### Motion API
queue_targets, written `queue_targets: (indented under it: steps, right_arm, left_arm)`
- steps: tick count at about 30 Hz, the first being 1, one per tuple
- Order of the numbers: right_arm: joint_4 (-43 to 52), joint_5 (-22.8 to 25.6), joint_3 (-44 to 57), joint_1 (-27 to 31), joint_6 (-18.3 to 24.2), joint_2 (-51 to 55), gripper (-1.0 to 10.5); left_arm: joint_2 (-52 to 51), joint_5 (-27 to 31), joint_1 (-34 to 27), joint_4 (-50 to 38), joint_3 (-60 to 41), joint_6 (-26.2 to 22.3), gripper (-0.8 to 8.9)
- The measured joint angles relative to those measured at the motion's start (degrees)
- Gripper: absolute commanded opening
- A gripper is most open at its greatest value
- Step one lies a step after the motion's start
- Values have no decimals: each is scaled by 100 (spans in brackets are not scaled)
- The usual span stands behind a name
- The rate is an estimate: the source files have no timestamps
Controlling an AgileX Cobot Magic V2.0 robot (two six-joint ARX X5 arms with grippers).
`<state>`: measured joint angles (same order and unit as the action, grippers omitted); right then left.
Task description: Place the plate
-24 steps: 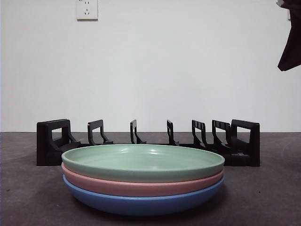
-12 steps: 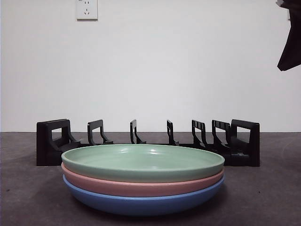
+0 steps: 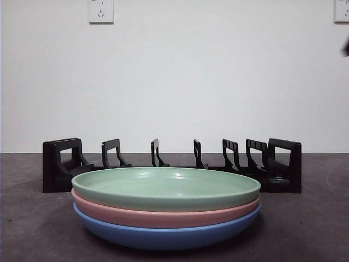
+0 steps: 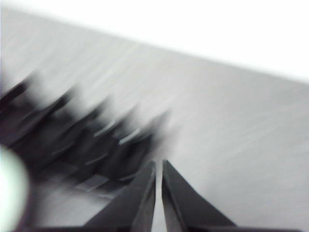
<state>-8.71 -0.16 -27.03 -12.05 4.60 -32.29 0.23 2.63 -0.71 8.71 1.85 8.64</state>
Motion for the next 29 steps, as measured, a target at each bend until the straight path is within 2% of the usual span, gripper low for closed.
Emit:
queue_targets:
  steps: [4, 10, 29]
  right_arm:
    - [647, 90, 1346, 713, 9, 1502, 20]
    - [640, 72, 2518, 861, -7, 3163, 20]
    - [595, 57, 2610, 929, -63, 3193, 21]
  left_arm:
    - [-2, 2, 0, -2, 0, 0, 8]
    - [0, 2, 0, 4, 0, 2, 8]
    - [2, 2, 0, -31, 0, 2, 8]
